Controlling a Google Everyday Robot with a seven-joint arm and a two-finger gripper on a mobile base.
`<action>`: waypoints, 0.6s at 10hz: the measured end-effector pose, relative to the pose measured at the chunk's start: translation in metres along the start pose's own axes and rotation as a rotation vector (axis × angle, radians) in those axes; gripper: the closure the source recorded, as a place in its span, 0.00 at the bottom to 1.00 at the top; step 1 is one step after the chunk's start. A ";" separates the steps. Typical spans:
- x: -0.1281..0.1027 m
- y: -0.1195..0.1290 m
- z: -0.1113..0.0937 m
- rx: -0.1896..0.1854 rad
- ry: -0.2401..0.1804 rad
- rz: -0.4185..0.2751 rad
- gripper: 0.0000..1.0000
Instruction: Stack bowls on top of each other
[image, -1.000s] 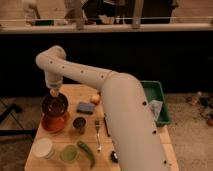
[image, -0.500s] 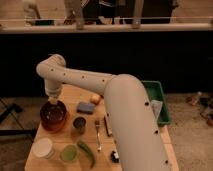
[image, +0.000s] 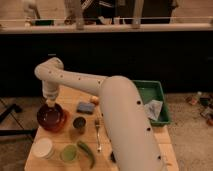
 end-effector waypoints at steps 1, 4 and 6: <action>0.001 -0.001 0.005 -0.008 0.004 0.007 1.00; 0.011 -0.008 0.015 -0.026 0.021 0.037 1.00; 0.015 -0.013 0.021 -0.039 0.030 0.061 0.95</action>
